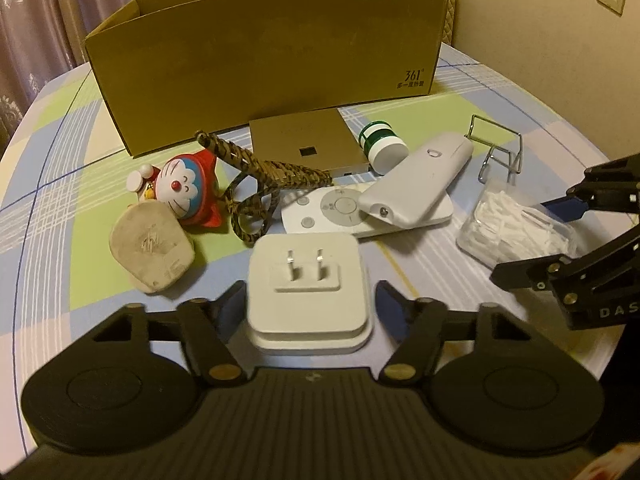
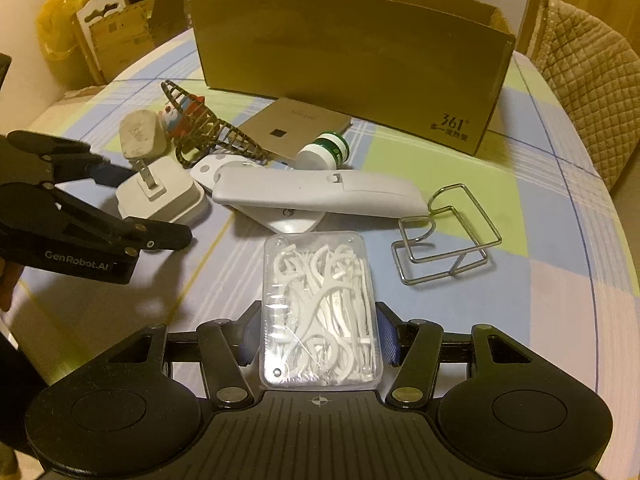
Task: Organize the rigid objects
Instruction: 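Grasp the white square plug adapter with left gripper while right grasps the clear floss-pick box, then carry both held items over the cardboard box and lower them inside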
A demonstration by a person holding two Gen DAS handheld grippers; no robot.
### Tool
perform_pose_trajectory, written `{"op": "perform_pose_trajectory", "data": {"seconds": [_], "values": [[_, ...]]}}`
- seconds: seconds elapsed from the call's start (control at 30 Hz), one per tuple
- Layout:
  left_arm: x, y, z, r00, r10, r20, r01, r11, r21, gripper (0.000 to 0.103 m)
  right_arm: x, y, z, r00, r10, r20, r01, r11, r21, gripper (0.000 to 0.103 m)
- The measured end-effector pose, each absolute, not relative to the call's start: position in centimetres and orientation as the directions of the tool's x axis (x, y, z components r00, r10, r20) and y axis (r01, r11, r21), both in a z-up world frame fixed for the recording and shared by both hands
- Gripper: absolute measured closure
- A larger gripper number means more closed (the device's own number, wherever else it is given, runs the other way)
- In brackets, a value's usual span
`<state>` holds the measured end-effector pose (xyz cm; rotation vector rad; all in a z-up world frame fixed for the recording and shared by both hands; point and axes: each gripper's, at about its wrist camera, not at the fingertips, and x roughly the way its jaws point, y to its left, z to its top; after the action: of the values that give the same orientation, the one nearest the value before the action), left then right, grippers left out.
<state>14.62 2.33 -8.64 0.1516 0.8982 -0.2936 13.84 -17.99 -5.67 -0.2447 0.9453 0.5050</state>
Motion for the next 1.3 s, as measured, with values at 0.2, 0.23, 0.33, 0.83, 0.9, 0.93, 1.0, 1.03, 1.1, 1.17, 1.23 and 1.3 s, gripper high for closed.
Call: {"op": "perform_pose_trajectory", "data": {"seconds": [0.2,0.23,0.33,0.83,0.9,0.93,1.0,1.03,1.1,1.17,1.23,1.3], "values": [[13.7,2.2,-8.1,0.572,-0.186,-0.799,0.288,0.958,-0.017,0.043,12.8,-18.1,-5.0,0.497,0.300,-0.814,-0.484,0.874,0.026,0.050],[13.4,2.2,-7.9,0.574,-0.188,-0.797,0.284,0.958,-0.020,0.043,12.5,-18.2,-4.7,0.504,0.302,-0.809,-0.480,0.877,0.028,0.050],[12.9,2.2,-6.7,0.590,-0.191,-0.784,0.276,0.961,-0.027,0.043,11.9,-18.8,-3.4,0.523,0.314,-0.792,-0.464,0.885,0.044,0.050],[18.3,3.1,5.9,0.765,-0.187,-0.616,0.226,0.974,-0.014,0.043,19.5,-18.0,8.4,0.710,0.372,-0.598,-0.433,0.900,0.046,0.050],[20.5,3.4,7.5,0.784,-0.175,-0.595,0.219,0.976,0.002,0.043,22.0,-17.7,9.3,0.735,0.359,-0.576,-0.400,0.915,0.061,0.050],[21.7,3.6,8.0,0.793,-0.168,-0.586,0.212,0.977,0.007,0.043,23.3,-17.6,9.6,0.747,0.353,-0.563,-0.379,0.922,0.075,0.050],[24.1,4.2,8.4,0.801,-0.155,-0.579,0.196,0.980,0.010,0.043,25.3,-16.9,9.8,0.771,0.337,-0.540,-0.349,0.933,0.083,0.050],[25.2,4.4,8.3,0.802,-0.150,-0.579,0.190,0.982,0.008,0.043,26.3,-16.6,9.8,0.785,0.325,-0.527,-0.332,0.939,0.084,0.050],[26.8,5.0,8.0,0.804,-0.142,-0.577,0.173,0.985,-0.002,0.043,28.0,-15.7,9.3,0.801,0.308,-0.513,-0.306,0.948,0.092,0.050],[28.4,5.8,7.4,0.804,-0.141,-0.578,0.158,0.987,-0.022,0.043,29.3,-15.6,8.6,0.814,0.286,-0.505,-0.268,0.957,0.110,0.050],[29.8,6.4,6.8,0.804,-0.147,-0.577,0.152,0.988,-0.039,0.043,30.7,-15.5,7.9,0.819,0.276,-0.503,-0.235,0.961,0.145,0.050],[30.8,6.8,6.0,0.804,-0.147,-0.576,0.145,0.988,-0.050,0.043,31.8,-15.4,7.1,0.815,0.274,-0.510,-0.224,0.961,0.159,0.050]]}}
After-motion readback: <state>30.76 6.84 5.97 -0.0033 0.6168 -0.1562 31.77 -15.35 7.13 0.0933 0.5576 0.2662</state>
